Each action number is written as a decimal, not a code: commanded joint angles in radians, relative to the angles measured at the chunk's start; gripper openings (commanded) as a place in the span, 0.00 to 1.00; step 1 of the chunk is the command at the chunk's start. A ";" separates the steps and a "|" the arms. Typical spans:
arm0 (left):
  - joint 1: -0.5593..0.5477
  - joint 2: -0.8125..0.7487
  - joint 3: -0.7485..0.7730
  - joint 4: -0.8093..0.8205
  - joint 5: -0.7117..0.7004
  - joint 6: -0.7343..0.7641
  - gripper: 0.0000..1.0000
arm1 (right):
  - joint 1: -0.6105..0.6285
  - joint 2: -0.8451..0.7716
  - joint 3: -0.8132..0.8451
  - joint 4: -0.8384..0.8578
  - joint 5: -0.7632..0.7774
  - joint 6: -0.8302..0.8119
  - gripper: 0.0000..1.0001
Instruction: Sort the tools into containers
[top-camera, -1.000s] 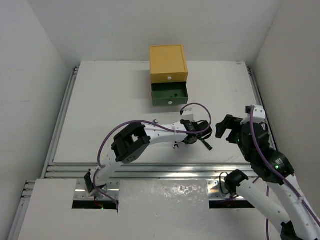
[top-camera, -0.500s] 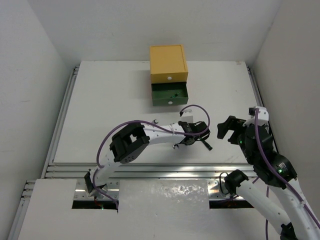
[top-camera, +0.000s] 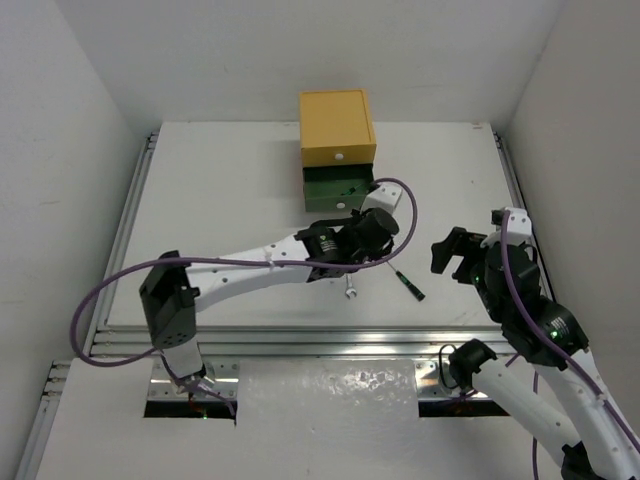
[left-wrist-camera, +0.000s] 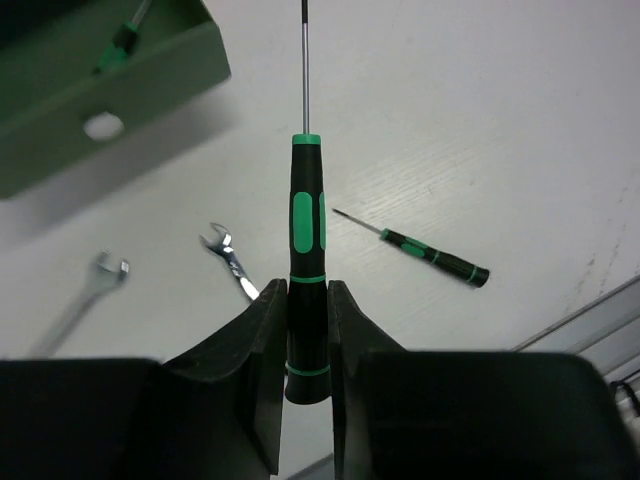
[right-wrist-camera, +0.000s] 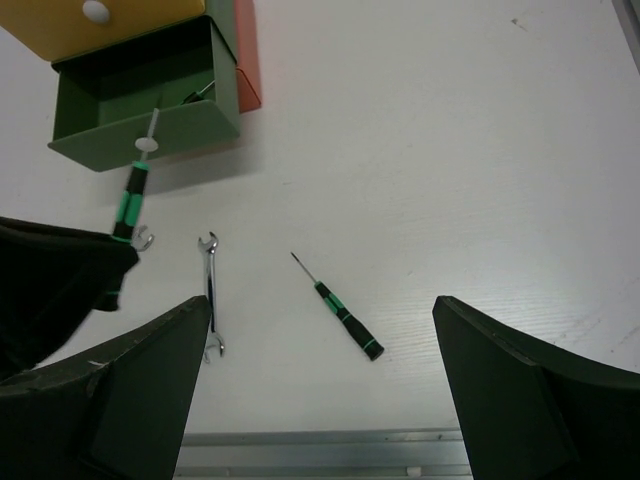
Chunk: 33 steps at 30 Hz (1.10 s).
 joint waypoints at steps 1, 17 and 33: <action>0.014 -0.088 -0.071 0.108 0.011 0.370 0.00 | -0.001 0.009 0.017 0.056 -0.007 -0.020 0.93; 0.410 -0.111 -0.072 0.364 0.525 1.071 0.02 | 0.001 0.189 -0.020 0.053 -0.278 -0.115 0.94; 0.488 0.147 0.163 0.215 0.563 1.142 0.17 | 0.001 0.288 -0.123 0.025 -0.271 -0.119 0.99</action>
